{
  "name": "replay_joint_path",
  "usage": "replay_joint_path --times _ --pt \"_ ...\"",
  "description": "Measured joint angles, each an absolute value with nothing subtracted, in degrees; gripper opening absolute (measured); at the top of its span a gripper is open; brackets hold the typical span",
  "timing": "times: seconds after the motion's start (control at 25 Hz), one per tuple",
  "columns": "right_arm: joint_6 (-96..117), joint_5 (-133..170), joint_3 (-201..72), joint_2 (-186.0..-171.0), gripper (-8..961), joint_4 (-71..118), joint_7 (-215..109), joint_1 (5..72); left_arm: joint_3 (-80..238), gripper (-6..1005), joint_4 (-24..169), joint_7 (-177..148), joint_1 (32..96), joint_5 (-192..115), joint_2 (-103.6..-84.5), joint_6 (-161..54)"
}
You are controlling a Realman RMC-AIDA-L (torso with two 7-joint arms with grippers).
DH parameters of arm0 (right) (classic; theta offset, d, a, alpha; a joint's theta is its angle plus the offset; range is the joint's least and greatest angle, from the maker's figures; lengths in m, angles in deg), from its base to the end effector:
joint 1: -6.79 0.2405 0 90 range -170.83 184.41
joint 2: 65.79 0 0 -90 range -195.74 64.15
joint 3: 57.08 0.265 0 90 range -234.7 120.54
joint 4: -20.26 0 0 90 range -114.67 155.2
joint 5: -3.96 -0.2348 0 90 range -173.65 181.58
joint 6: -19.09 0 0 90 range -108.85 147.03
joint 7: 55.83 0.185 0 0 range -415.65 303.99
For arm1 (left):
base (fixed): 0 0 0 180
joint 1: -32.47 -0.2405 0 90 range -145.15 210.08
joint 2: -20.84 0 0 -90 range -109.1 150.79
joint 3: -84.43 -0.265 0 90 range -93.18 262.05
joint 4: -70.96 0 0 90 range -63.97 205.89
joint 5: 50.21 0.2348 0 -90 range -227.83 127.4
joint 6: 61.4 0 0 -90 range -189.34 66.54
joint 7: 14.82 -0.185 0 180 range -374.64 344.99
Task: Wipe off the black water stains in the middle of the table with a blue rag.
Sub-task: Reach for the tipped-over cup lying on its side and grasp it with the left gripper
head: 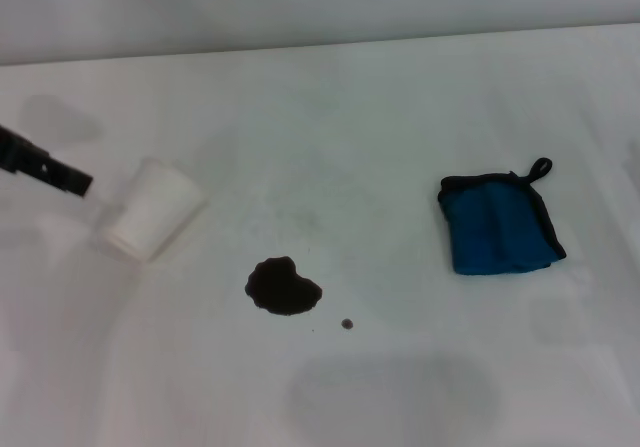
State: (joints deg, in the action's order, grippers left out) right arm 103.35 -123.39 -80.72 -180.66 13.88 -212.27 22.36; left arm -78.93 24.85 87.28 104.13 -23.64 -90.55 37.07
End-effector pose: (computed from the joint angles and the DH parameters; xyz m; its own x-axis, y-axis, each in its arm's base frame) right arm 0.4245 0.2919 0.0336 0.5622 0.1213 -0.8181 -0.8267 0.0557 -0.5598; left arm -0.2399 0.4416 0.0588 0.6802 0.7262 -0.0994 0.6815 -0.6765 -0.2792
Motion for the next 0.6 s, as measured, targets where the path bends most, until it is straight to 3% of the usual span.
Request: replay_joint_path --times 0.04,0.08,0.24,0.6 --pt "103.4 -123.4 -80.7 -180.66 872 13.9 -212.3 22.4 -78.9 873 24.9 87.3 104.1 -23.6 -90.55 37.1" --pt "103.4 -123.4 -80.7 -180.67 872 13.9 -212.3 22.3 -78.9 873 24.5 87.7 103.8 -22.7 -92.63 35.4" --pt "103.4 -123.1 -80.7 -180.66 872 14.2 -212.3 22.4 -78.9 874 24.4 88.5 102.9 -21.7 -95.35 31.9" --pt "103.3 -123.0 -80.8 -180.66 871 14.2 -212.2 22.5 -78.8 874 25.2 89.8 100.3 -24.4 -97.54 25.5"
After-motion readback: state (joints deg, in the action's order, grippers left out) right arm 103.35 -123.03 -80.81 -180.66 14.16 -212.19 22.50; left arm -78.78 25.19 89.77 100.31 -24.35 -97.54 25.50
